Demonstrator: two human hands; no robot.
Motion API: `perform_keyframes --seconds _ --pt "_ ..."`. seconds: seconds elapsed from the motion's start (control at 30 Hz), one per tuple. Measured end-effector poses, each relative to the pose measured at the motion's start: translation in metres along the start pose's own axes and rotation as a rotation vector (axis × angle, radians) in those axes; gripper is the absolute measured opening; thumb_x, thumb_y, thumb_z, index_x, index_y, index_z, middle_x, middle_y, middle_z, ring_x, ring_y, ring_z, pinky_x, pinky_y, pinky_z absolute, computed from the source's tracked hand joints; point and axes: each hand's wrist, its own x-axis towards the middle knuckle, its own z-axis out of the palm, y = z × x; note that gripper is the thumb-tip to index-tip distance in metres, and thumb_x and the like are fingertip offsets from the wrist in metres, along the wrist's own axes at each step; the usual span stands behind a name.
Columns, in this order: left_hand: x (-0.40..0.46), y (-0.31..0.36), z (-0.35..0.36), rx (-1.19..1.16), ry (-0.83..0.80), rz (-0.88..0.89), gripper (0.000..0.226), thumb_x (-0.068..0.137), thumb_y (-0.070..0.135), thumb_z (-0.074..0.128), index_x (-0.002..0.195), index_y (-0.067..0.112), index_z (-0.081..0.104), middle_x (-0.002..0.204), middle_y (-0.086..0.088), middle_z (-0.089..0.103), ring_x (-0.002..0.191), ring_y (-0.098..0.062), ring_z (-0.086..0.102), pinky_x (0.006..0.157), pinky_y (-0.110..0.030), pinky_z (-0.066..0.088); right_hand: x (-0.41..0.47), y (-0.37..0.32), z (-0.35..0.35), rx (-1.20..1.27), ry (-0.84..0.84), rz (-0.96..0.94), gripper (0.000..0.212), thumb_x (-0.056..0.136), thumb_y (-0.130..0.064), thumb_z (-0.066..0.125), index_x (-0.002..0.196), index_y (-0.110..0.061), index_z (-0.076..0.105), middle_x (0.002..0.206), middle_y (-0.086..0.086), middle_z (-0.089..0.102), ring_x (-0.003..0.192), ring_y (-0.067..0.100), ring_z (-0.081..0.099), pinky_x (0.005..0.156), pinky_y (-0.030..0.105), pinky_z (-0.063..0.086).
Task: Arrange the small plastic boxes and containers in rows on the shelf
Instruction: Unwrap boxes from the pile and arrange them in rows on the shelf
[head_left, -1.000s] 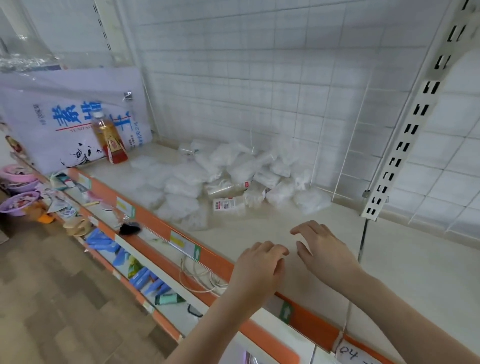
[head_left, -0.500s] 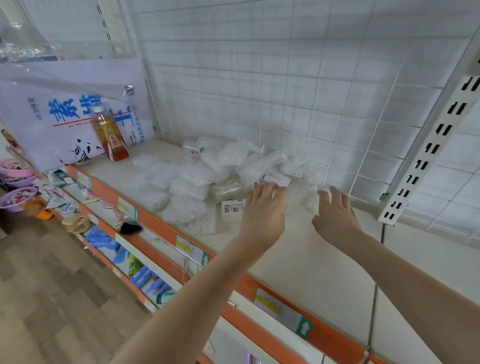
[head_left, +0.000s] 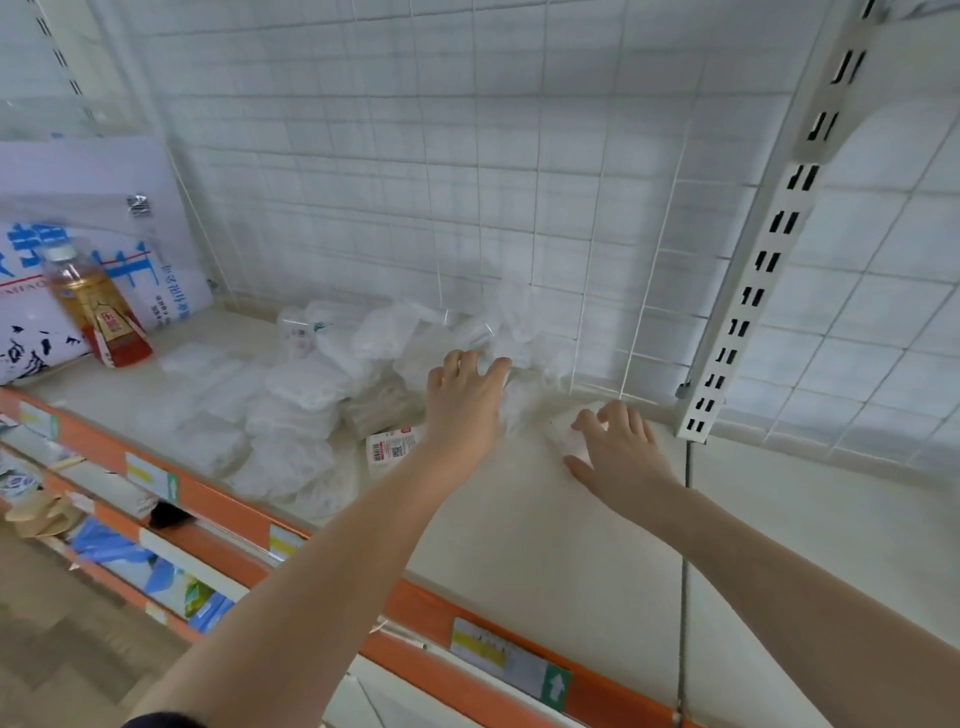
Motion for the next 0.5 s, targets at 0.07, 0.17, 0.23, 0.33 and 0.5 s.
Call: perform_keyframes --seconds 0.07,0.17,0.23,0.33,0.5 --pt "0.001 0.000 0.002 0.019 0.010 -0.004 0.051 0.087 0.012 0.056 0.134 0.026 0.042 0.133 -0.005 0.041 0.127 -0.027 0.031 0.096 -0.034 0.027 0.001 0.000 -0.002 0.097 -0.042 0.026 0.049 0.091 -0.045 0.052 0.130 -0.018 0.038 0.135 0.013 0.029 0.128 0.031 0.031 0.105 0.036 0.032" --pt "0.002 -0.001 0.003 0.015 0.028 -0.017 0.050 0.084 0.005 0.055 0.129 0.026 0.049 0.129 -0.004 0.043 0.121 -0.027 0.035 0.094 -0.033 0.030 0.004 -0.002 -0.005 0.160 -0.092 0.086 0.050 0.090 -0.045 0.055 0.128 -0.018 0.037 0.134 0.016 0.032 0.125 0.034 0.033 0.098 0.039 0.038" --pt "0.003 0.000 0.001 0.029 0.036 -0.020 0.048 0.084 0.002 0.053 0.126 0.026 0.052 0.124 -0.004 0.046 0.116 -0.028 0.039 0.090 -0.034 0.033 0.005 -0.002 -0.005 0.155 -0.084 0.136 0.049 0.089 -0.045 0.055 0.125 -0.016 0.038 0.128 0.017 0.039 0.119 0.035 0.037 0.096 0.039 0.041" --pt "0.001 0.003 -0.005 0.040 0.090 -0.019 0.041 0.081 0.005 0.060 0.118 0.022 0.059 0.115 -0.007 0.052 0.109 -0.032 0.045 0.083 -0.038 0.037 0.004 -0.002 -0.007 0.174 -0.085 0.201 0.053 0.085 -0.047 0.056 0.124 -0.015 0.038 0.125 0.016 0.042 0.114 0.034 0.039 0.095 0.039 0.039" --pt "-0.013 0.019 -0.009 0.008 0.312 0.065 0.036 0.064 0.005 0.074 0.097 0.016 0.067 0.094 -0.009 0.062 0.089 -0.035 0.057 0.066 -0.038 0.046 -0.019 0.011 -0.017 0.392 -0.002 0.239 0.050 0.086 -0.044 0.054 0.128 -0.022 0.039 0.128 0.011 0.045 0.120 0.030 0.039 0.099 0.039 0.035"
